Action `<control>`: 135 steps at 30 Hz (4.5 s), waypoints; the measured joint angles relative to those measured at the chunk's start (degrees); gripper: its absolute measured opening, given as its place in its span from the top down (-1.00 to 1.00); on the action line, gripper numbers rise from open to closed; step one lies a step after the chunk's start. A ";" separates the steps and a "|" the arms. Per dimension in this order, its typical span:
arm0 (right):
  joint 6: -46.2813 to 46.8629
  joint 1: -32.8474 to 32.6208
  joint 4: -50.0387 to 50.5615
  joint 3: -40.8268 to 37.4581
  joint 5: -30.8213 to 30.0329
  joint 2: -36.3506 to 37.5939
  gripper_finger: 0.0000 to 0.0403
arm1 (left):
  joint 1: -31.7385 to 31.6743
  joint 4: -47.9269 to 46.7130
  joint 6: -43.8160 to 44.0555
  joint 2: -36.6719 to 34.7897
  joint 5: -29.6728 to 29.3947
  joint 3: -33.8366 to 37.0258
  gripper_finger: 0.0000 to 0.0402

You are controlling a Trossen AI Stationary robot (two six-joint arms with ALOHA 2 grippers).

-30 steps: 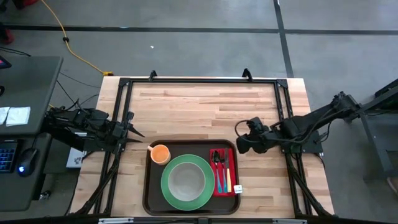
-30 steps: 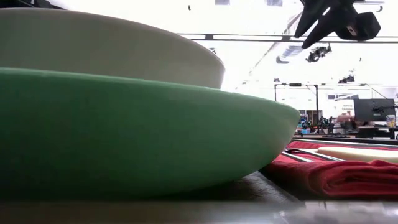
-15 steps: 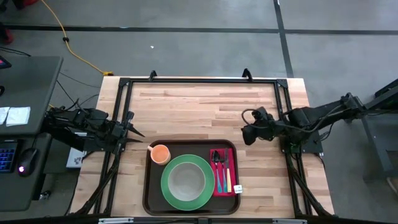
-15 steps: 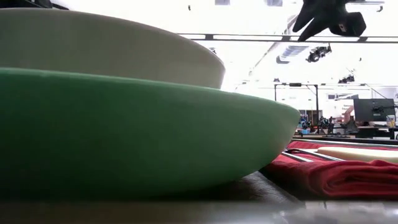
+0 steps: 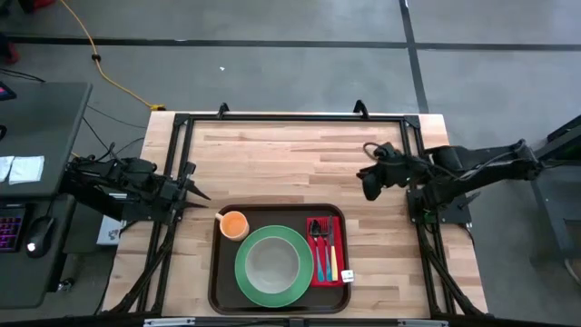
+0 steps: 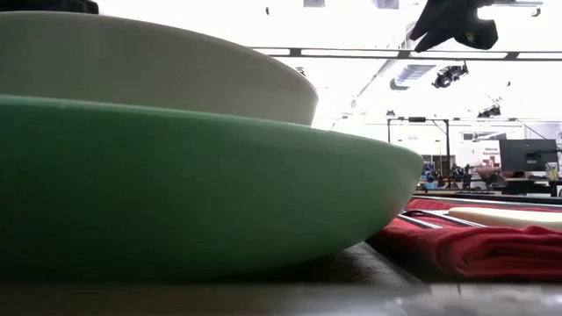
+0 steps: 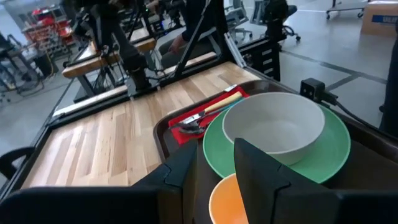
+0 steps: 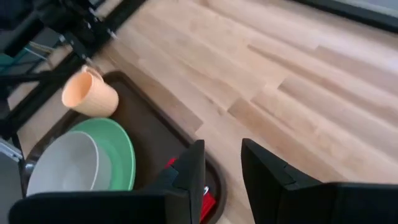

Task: Set up tray
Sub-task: Return to Home Position

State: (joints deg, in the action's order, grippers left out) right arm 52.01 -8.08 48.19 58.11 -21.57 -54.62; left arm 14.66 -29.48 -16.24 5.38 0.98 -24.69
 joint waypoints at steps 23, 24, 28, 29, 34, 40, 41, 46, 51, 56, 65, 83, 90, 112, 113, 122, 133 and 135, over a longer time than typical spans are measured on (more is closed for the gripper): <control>-20.40 2.97 -9.81 -12.35 2.14 17.16 0.59 | 0.00 3.30 -1.34 0.00 2.40 0.00 0.32; -21.05 2.97 -11.03 -13.29 2.70 17.80 0.59 | 0.00 3.56 -1.51 -0.01 2.58 0.00 0.32; -22.29 2.97 -16.76 -18.38 4.96 21.12 0.59 | 0.00 4.18 -1.74 0.00 2.62 0.00 0.32; -22.36 2.97 -18.38 -19.77 5.41 22.15 0.59 | 0.00 4.16 -1.74 0.00 2.62 0.00 0.32; -21.74 2.97 -25.47 -26.44 5.73 27.67 0.59 | 0.00 4.61 -3.01 0.00 2.60 0.00 0.32; -22.17 2.97 -28.34 -30.21 5.56 32.38 0.59 | 0.00 7.04 -6.40 -0.02 2.68 0.00 0.32; -22.18 2.97 -28.13 -30.57 5.41 32.86 0.59 | 0.00 7.04 -6.46 -0.02 2.68 0.00 0.32; -22.02 2.97 -28.35 -32.93 5.80 34.73 0.59 | 0.00 7.55 -7.95 -0.02 3.78 0.00 0.32; -22.11 2.97 -28.48 -33.62 6.19 34.85 0.59 | 0.00 9.26 -11.10 -0.02 4.50 0.00 0.32; -22.33 2.97 -28.48 -33.62 6.59 34.85 0.59 | 0.00 10.53 -11.60 -0.03 4.81 1.18 0.32; -22.47 2.97 -28.29 -33.62 6.88 34.85 0.59 | 0.00 26.24 -9.85 -0.30 5.97 13.19 0.32; -22.50 2.95 -38.89 -44.90 7.38 42.41 0.59 | 0.00 25.80 -9.46 -4.78 4.41 13.66 0.32; -22.52 2.95 -35.68 -45.88 5.32 50.00 0.59 | 0.00 25.09 -9.46 -5.04 3.05 13.66 0.32; -20.79 2.95 -29.73 -45.90 3.49 53.59 0.59 | -0.02 37.42 -4.30 -4.98 2.02 22.70 0.32; -20.27 2.95 -29.23 -45.90 3.47 53.61 0.59 | -0.02 37.43 -3.50 -5.00 1.89 22.93 0.32; -19.28 2.95 -27.40 -45.90 2.32 53.59 0.59 | -0.02 37.37 -2.15 -5.02 -0.51 23.32 0.32; -21.21 2.97 -41.17 -54.07 4.77 52.67 0.59 | -0.02 38.73 -1.46 -5.02 -0.48 23.32 0.32; -20.98 3.10 -40.61 -54.08 4.59 52.65 0.59 | -0.02 38.30 -1.43 -5.00 -0.36 23.32 0.32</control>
State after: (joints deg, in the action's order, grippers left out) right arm 31.03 -4.97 7.58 4.03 -16.97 -1.98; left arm 14.63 8.82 -17.67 0.38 0.62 -1.37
